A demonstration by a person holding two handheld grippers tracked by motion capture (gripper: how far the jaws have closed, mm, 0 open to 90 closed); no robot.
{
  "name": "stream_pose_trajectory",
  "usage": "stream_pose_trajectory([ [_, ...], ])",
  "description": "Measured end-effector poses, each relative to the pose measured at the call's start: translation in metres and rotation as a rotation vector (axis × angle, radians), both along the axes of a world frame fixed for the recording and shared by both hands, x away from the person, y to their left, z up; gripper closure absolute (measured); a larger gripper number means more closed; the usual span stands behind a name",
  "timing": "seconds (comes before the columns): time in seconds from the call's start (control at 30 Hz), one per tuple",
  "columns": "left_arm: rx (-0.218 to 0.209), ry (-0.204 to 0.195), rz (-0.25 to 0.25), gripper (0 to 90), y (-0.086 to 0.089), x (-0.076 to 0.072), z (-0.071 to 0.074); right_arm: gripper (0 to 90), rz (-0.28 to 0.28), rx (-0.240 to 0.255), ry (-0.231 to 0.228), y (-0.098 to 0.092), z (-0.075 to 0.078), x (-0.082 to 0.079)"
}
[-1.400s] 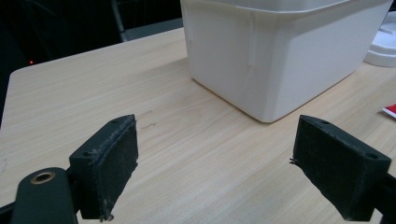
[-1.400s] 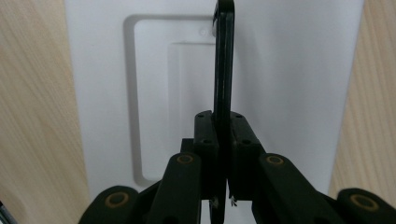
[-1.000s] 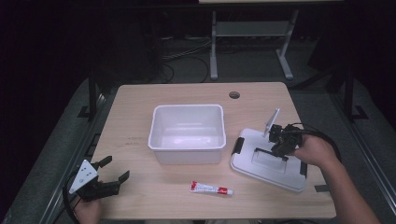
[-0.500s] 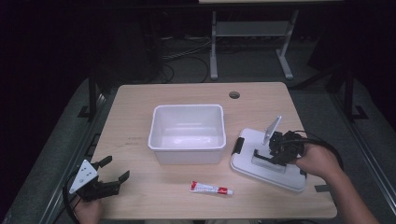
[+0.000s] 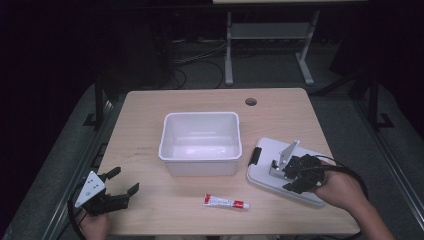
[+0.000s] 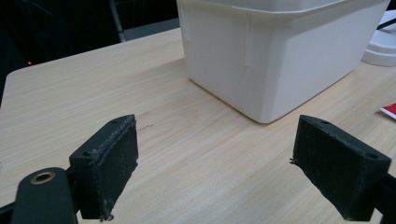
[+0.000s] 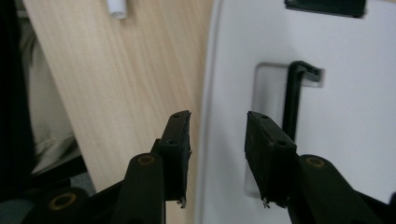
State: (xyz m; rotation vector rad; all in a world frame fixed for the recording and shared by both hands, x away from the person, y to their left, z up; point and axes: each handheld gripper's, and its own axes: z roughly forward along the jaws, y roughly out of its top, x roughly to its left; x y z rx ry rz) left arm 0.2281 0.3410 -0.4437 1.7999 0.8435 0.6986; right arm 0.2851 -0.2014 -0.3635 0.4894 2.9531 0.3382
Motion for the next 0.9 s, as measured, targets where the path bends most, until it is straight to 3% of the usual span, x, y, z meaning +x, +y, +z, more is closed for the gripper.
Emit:
stream_pose_trajectory([
  [0.23, 0.002, 0.000, 0.000, 13.5, 0.000, 0.000, 0.000, 58.7, 0.016, 0.056, 0.026, 0.010, -0.003, -0.008],
  [0.33, 0.000, -0.002, 0.000, 13.5, 0.000, 0.000, 0.000, 57.5, 0.047, 0.035, 0.026, 0.020, -0.007, -0.011],
  [0.9, 0.004, -0.002, 0.000, 13.5, 0.001, 0.000, 0.000, 54.2, 0.134, 0.027, 0.078, 0.062, -0.025, -0.013],
])
